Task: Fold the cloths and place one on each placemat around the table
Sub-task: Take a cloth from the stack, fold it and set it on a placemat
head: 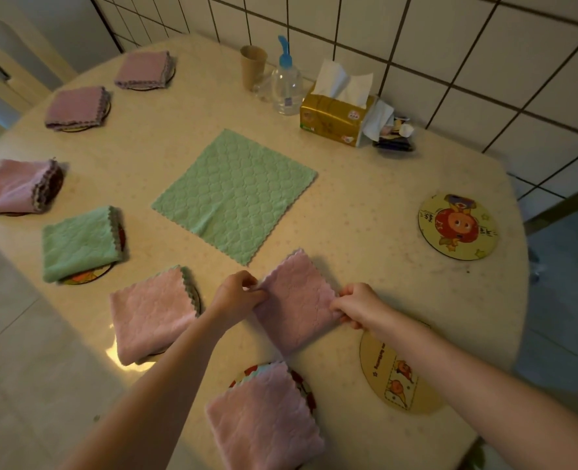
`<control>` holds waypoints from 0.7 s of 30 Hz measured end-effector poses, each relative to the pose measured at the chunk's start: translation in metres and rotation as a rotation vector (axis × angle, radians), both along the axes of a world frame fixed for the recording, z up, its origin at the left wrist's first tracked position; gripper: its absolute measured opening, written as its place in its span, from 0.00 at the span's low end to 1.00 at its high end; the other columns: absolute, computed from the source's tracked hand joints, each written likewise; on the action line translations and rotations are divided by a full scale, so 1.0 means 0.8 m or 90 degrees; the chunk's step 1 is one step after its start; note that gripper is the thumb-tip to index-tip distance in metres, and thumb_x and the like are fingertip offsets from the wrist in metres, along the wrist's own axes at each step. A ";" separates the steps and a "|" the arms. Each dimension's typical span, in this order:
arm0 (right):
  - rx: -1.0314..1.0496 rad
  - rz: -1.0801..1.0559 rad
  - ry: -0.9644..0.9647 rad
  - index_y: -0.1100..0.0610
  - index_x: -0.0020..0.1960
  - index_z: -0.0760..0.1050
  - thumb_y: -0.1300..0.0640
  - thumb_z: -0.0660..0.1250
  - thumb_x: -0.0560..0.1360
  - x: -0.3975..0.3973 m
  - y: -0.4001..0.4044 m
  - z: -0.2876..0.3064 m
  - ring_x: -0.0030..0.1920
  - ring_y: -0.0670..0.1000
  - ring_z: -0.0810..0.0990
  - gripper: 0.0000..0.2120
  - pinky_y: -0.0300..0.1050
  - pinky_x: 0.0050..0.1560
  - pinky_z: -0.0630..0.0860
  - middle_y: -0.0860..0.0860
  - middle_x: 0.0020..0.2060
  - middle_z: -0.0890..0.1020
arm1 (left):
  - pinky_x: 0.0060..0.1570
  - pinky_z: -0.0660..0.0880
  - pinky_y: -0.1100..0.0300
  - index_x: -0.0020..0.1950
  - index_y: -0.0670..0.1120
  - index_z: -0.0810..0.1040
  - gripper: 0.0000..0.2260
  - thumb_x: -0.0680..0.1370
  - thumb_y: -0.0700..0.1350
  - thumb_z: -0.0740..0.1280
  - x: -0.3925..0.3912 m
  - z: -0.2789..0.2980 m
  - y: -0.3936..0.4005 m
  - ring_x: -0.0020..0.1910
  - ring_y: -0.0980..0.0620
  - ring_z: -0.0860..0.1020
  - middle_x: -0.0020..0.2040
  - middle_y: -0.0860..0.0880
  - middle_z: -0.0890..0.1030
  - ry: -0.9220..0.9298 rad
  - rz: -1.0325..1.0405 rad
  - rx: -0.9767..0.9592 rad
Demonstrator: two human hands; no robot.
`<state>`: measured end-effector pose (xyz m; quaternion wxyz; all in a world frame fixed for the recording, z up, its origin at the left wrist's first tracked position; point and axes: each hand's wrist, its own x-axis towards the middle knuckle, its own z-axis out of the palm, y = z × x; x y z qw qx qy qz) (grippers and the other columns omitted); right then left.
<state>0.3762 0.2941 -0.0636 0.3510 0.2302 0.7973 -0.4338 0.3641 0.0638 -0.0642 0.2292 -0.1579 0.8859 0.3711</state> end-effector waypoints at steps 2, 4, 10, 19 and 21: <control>-0.021 -0.044 0.027 0.60 0.52 0.74 0.61 0.63 0.72 -0.005 0.005 0.009 0.36 0.51 0.76 0.09 0.40 0.24 0.64 0.53 0.37 0.79 | 0.41 0.74 0.52 0.41 0.45 0.73 0.08 0.72 0.39 0.72 0.002 0.009 0.003 0.38 0.48 0.74 0.37 0.48 0.75 0.003 0.065 0.118; -0.032 -0.089 0.068 0.58 0.51 0.73 0.59 0.63 0.72 -0.008 0.016 0.022 0.38 0.52 0.78 0.08 0.41 0.27 0.64 0.53 0.39 0.80 | 0.42 0.77 0.50 0.40 0.44 0.72 0.09 0.73 0.37 0.71 0.007 0.022 0.012 0.36 0.49 0.75 0.35 0.47 0.74 0.011 0.116 0.202; -0.080 -0.217 0.196 0.54 0.53 0.71 0.54 0.69 0.71 0.005 0.084 0.047 0.45 0.53 0.80 0.13 0.44 0.36 0.73 0.53 0.46 0.80 | 0.44 0.80 0.50 0.47 0.40 0.75 0.07 0.73 0.37 0.72 0.048 0.048 0.072 0.35 0.50 0.76 0.34 0.45 0.78 -0.016 0.133 0.334; -0.022 -0.297 0.214 0.54 0.56 0.69 0.56 0.68 0.75 0.095 0.200 0.007 0.47 0.53 0.80 0.12 0.47 0.42 0.79 0.54 0.50 0.79 | 0.42 0.80 0.57 0.46 0.41 0.78 0.08 0.71 0.40 0.75 0.131 0.013 0.182 0.35 0.53 0.79 0.38 0.46 0.81 -0.178 0.070 0.391; -0.007 -0.291 0.221 0.53 0.53 0.70 0.56 0.69 0.74 0.109 0.213 -0.004 0.46 0.54 0.80 0.10 0.49 0.44 0.79 0.56 0.49 0.80 | 0.39 0.79 0.58 0.44 0.42 0.77 0.07 0.71 0.38 0.74 0.146 0.003 0.195 0.34 0.53 0.79 0.39 0.45 0.81 -0.201 0.075 0.399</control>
